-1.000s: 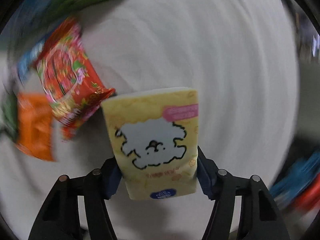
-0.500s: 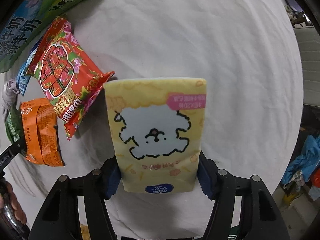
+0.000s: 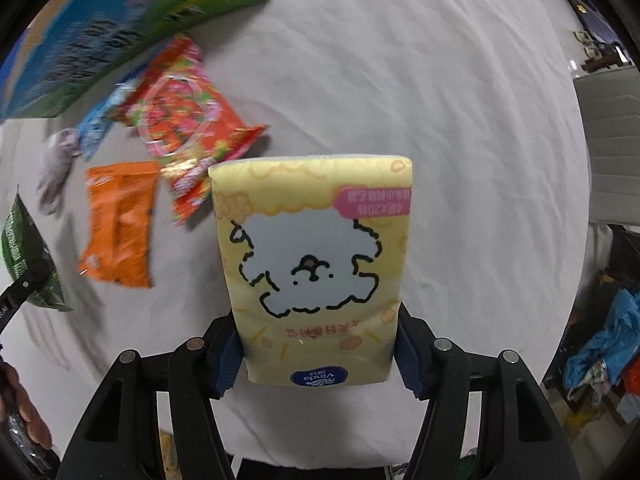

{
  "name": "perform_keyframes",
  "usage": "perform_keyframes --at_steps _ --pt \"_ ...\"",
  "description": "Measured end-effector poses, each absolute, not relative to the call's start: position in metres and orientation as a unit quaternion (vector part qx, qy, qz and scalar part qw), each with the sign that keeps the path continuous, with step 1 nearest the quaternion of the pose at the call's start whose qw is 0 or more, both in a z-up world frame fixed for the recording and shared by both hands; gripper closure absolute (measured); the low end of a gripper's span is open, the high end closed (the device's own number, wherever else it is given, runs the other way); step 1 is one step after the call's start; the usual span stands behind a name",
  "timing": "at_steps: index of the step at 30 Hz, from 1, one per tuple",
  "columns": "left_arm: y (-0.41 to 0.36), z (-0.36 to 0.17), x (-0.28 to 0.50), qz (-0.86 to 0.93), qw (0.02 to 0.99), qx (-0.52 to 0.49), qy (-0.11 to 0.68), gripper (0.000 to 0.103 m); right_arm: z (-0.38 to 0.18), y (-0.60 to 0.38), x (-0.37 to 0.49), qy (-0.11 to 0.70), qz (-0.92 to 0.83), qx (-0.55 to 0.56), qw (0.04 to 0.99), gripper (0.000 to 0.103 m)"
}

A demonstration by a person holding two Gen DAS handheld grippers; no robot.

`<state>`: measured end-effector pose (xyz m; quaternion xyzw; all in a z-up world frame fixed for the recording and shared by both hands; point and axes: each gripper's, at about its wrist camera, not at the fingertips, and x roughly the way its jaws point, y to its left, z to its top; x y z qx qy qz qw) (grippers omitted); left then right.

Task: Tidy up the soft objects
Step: 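Carry both packs into the cardboard box and open both tools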

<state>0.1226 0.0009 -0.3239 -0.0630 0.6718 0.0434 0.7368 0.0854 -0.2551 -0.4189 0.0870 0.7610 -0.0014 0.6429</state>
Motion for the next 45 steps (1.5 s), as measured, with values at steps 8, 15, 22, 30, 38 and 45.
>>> perform_keyframes --at_steps 8,15,22,30,38,45 --pt "-0.039 -0.239 0.126 0.000 0.781 -0.061 0.622 0.068 -0.316 -0.273 0.081 0.722 0.070 0.120 0.678 0.037" --pt "-0.071 -0.165 0.175 -0.056 0.820 -0.028 0.569 0.068 -0.217 -0.291 0.125 0.672 0.117 0.148 0.716 0.037" --pt "-0.080 -0.146 0.257 -0.104 0.827 -0.014 0.553 0.068 -0.144 -0.302 0.178 0.636 0.115 0.149 0.749 0.037" --pt "-0.070 -0.184 0.362 -0.128 0.803 -0.035 0.582 0.068 -0.155 -0.277 0.286 0.627 0.072 0.128 0.765 0.037" --pt "-0.056 -0.276 0.449 -0.142 0.730 -0.085 0.663 0.068 -0.244 -0.233 0.373 0.668 0.042 0.101 0.736 0.037" --pt "-0.057 -0.332 0.483 -0.173 0.675 -0.124 0.706 0.068 -0.313 -0.205 0.424 0.698 0.022 0.058 0.713 0.037"
